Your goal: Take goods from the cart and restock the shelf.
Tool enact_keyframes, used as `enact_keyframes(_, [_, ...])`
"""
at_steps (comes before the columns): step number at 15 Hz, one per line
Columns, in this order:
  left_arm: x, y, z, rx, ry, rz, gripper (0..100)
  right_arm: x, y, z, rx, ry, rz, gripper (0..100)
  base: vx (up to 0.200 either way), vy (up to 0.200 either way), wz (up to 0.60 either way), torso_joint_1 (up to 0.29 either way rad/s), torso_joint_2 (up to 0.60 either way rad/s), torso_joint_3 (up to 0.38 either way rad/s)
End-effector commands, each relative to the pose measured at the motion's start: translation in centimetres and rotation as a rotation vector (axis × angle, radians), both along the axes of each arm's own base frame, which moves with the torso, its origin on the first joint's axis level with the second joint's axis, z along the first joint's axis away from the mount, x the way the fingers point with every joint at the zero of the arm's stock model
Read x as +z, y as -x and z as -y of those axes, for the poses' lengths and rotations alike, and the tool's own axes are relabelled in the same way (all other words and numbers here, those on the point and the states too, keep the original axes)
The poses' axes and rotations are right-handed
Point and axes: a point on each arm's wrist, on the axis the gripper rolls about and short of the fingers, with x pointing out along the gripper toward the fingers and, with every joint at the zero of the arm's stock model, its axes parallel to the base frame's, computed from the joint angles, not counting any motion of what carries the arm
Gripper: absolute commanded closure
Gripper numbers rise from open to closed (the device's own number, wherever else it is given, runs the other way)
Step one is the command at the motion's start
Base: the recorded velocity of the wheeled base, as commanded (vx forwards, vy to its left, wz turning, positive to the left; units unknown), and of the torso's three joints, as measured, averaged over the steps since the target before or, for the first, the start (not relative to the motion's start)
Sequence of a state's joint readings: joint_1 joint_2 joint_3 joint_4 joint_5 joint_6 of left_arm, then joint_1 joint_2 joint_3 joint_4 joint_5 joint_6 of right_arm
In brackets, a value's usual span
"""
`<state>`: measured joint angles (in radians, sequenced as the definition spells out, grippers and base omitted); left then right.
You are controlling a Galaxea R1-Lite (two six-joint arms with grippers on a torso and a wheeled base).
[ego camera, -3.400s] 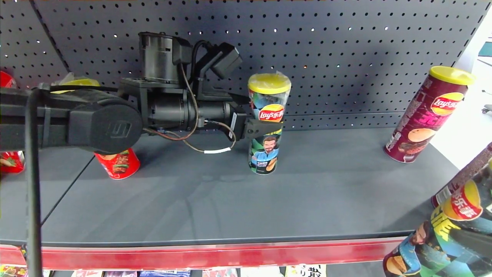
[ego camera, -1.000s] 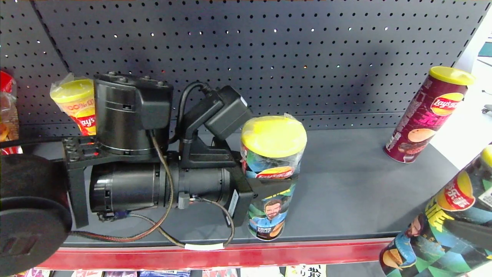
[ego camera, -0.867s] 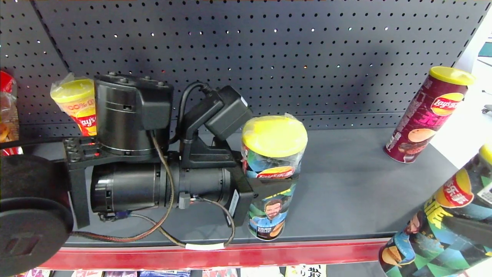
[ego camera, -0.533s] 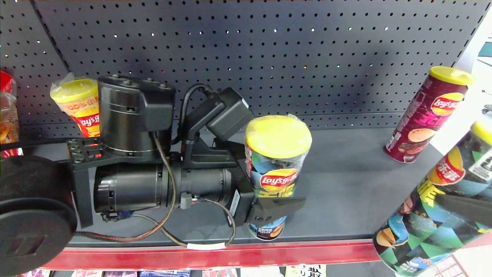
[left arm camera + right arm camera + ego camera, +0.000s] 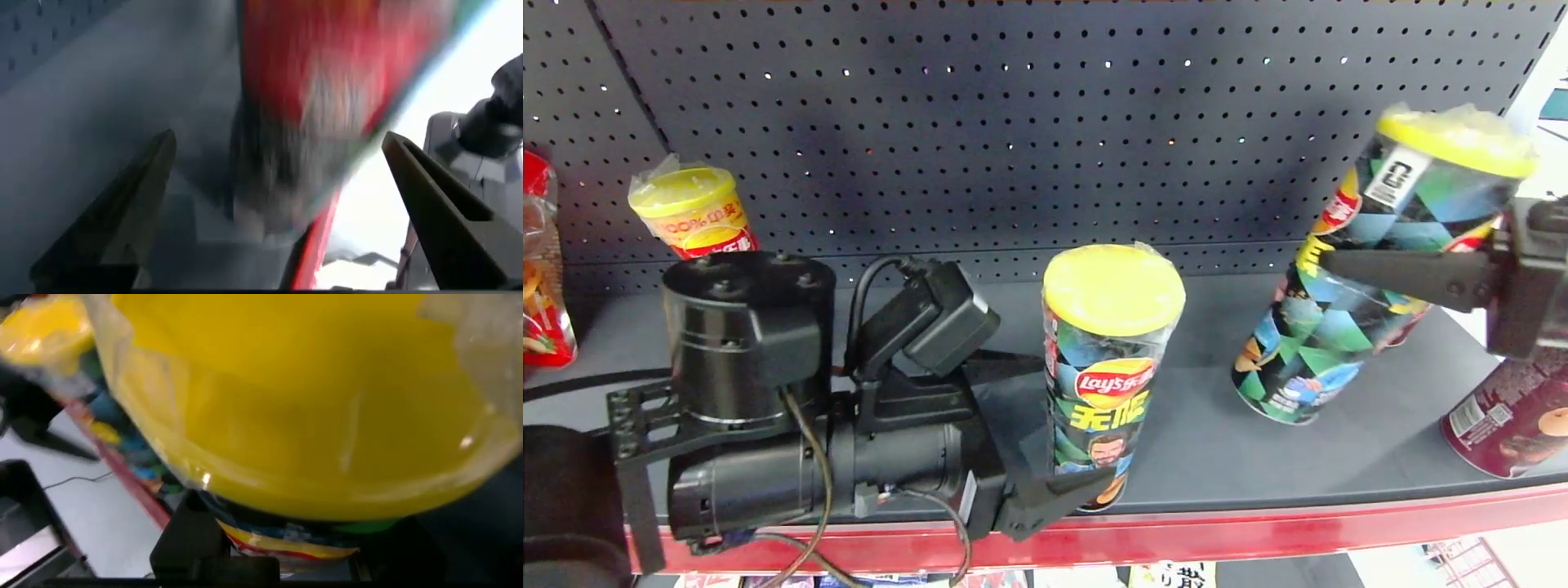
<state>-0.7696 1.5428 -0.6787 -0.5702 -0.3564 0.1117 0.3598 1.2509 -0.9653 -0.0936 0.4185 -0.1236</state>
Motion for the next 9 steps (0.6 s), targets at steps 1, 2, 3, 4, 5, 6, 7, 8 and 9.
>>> enact_keyframes(1, [-0.1, 1.6, -2.1, 0.019, 0.007, 0.007, 0, -0.8, -5.2, -3.1, 0.025, 0.018, -0.032, 100, 0.000, 0.000, 0.00, 0.000, 0.00, 0.000])
enact_keyframes(2, [-0.2, 2.0, -2.7, 0.026, 0.006, 0.008, 0, -0.6, -6.0, -3.8, 0.034, 0.016, -0.026, 100, 0.000, 0.000, 0.00, 0.000, 0.00, 0.000])
enact_keyframes(3, [-0.3, 2.3, -3.1, 0.029, 0.005, 0.007, 0, -0.7, -6.8, -4.4, 0.041, 0.016, -0.028, 100, 0.000, 0.000, 0.00, 0.000, 0.00, 0.000])
enact_keyframes(4, [-0.5, 3.0, -3.8, 0.042, -0.002, 0.006, 0, -0.7, -8.1, -5.3, 0.052, 0.015, -0.022, 100, 0.000, 0.000, 0.00, 0.000, 0.00, 0.000])
enact_keyframes(5, [-1.1, 3.4, -4.7, 0.095, -0.025, 0.001, 0, -0.8, -9.2, -6.2, 0.063, 0.012, -0.014, 100, 0.000, 0.000, 0.00, 0.000, 0.00, 0.000])
enact_keyframes(6, [-1.3, 3.7, -5.1, 0.127, -0.036, 0.005, 0, -1.1, -10.1, -6.9, 0.069, 0.013, -0.016, 100, 0.000, 0.000, 0.00, 0.000, 0.00, 0.000])
enact_keyframes(7, [-1.3, 3.7, -5.2, 0.145, -0.037, 0.009, 0, -1.2, -10.5, -7.2, 0.074, 0.013, -0.017, 100, 0.000, 0.000, 0.00, 0.000, 0.00, 0.000])
enact_keyframes(8, [-1.2, 3.6, -5.5, 0.169, -0.038, 0.014, 0, -1.6, -11.0, -8.1, 0.094, 0.020, -0.025, 100, 0.000, 0.000, 0.00, 0.000, 0.00, 0.000])
enact_keyframes(9, [-1.1, 3.7, -5.5, 0.169, -0.032, 0.017, 0, -1.9, -11.2, -8.4, 0.099, 0.024, -0.028, 100, 0.000, 0.000, 0.00, 0.000, 0.00, 0.000])
